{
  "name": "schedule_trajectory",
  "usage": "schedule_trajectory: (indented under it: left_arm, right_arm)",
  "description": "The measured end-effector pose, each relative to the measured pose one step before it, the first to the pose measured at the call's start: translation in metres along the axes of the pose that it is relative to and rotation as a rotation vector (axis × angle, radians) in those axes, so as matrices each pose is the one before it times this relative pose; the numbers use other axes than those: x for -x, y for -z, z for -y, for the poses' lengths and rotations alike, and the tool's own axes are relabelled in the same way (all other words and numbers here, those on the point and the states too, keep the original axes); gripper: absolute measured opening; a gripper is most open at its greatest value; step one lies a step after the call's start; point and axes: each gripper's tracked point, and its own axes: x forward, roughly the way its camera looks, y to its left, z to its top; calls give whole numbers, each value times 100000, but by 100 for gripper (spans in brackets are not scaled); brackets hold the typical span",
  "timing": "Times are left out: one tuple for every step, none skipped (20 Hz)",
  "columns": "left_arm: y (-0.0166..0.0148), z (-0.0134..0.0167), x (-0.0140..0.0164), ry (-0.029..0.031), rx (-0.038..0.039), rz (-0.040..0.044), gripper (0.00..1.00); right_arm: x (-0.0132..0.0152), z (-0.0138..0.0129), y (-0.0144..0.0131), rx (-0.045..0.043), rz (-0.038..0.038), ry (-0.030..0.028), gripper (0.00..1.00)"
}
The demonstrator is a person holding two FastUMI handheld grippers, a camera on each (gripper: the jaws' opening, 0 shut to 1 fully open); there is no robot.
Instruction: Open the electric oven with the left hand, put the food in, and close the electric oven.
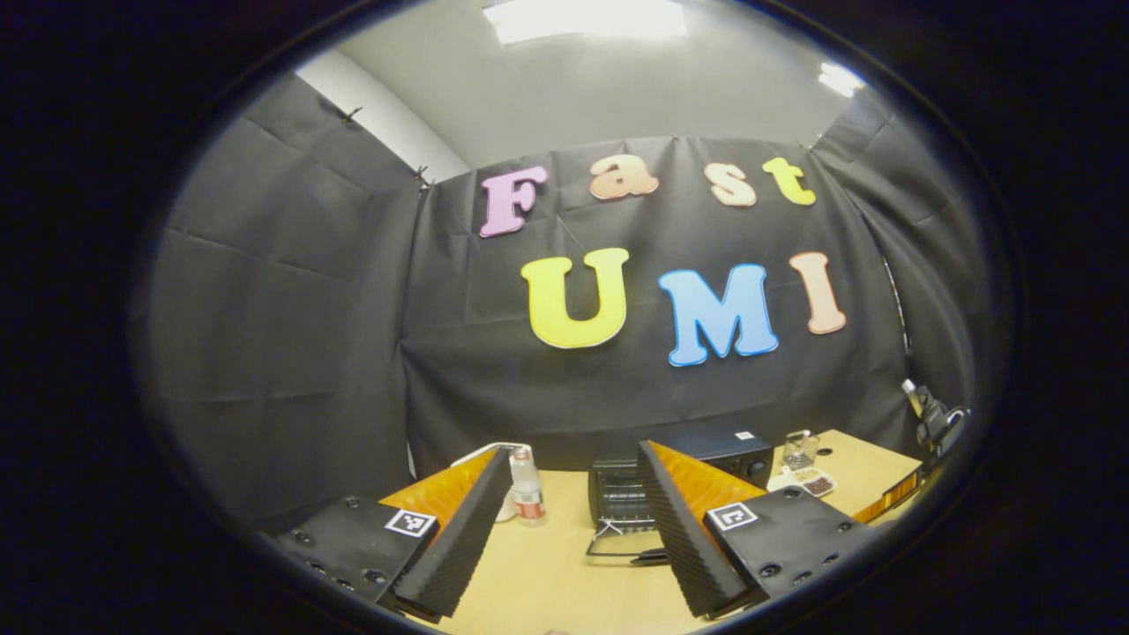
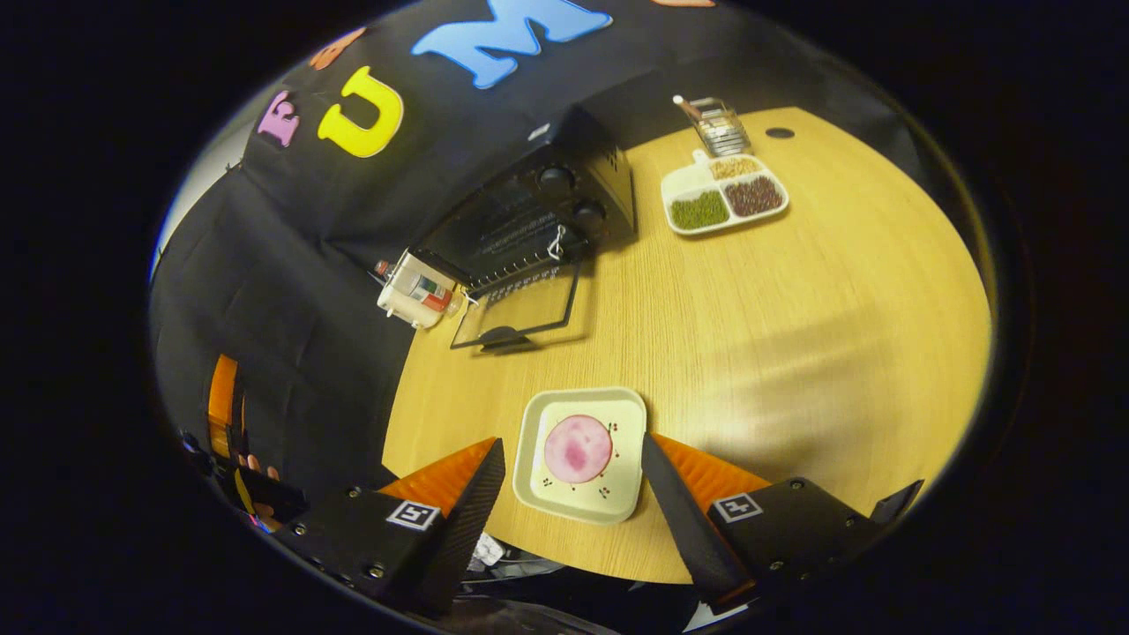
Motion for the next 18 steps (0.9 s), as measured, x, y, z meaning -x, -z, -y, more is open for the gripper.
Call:
schedule_trajectory:
  left_arm:
    - [-42, -266, -44, -240, -26, 311, 98]
    - [-34, -306, -6, -412, -44, -89, 95]
    - [244, -367, -45, -595, 42, -300, 93]
    - [74, -339, 39, -614, 65, -313, 91]
    - [206, -277, -12, -671, 224, -382, 100]
    - [221, -262, 54, -420, 242, -474, 100]
    - [267, -217, 92, -408, -26, -461, 100]
    - [159, -284, -7, -535, -266, -569, 100]
    - [187, -303, -57, -386, -198, -381, 100]
    - [-39, -240, 83, -384, 83, -30, 100]
    - [-40, -175, -56, -302, 139, 116, 100]
    - [131, -158, -70, -306, 68, -163, 100]
    - [242, -223, -42, -341, -44, -472, 100]
    - [141, -191, -35, -292, 66, -397, 100]
    - [149, -161, -87, -173, 196, -308, 100]
    - [53, -159, -6, -231, 229, -238, 100]
    - [27, -153, -18, -155, 215, -134, 100]
    - [146, -99, -86, -207, 121, -286, 100]
  right_arm:
    - [-551, 506, 430, -882, -3314, 587, 97]
    - [-581, 687, 10, 46, -1589, 1128, 96]
    - [-742, 471, 434, 333, -2495, 1434, 97]
    - [-531, 259, 260, 108, -2501, 258, 97]
    - [-437, 29, 357, -580, -2093, -138, 96]
    - [-452, 61, 154, -706, -2806, -395, 96]
    - [-353, 202, 279, -535, -1806, 318, 95]
    - [-371, 366, 117, -209, -2011, 862, 95]
    - [-370, 290, 116, -68, -1189, 1133, 95]
    - [-301, 309, 133, -438, -1798, 525, 95]
    - [-299, 42, 205, -457, -1666, -13, 95]
    - [-347, 80, 184, -448, -1283, 62, 95]
    - [-315, 76, 117, -393, -1652, -87, 96]
    - [-287, 94, 96, -35, -998, 177, 95]
    - [-424, -104, 56, -218, -379, -924, 95]
    - [-98, 206, -159, -366, -127, 1512, 88]
    - [-70, -321, -164, -1201, 11, -1410, 80]
    - [-98, -33, -10, -826, -254, -172, 78]
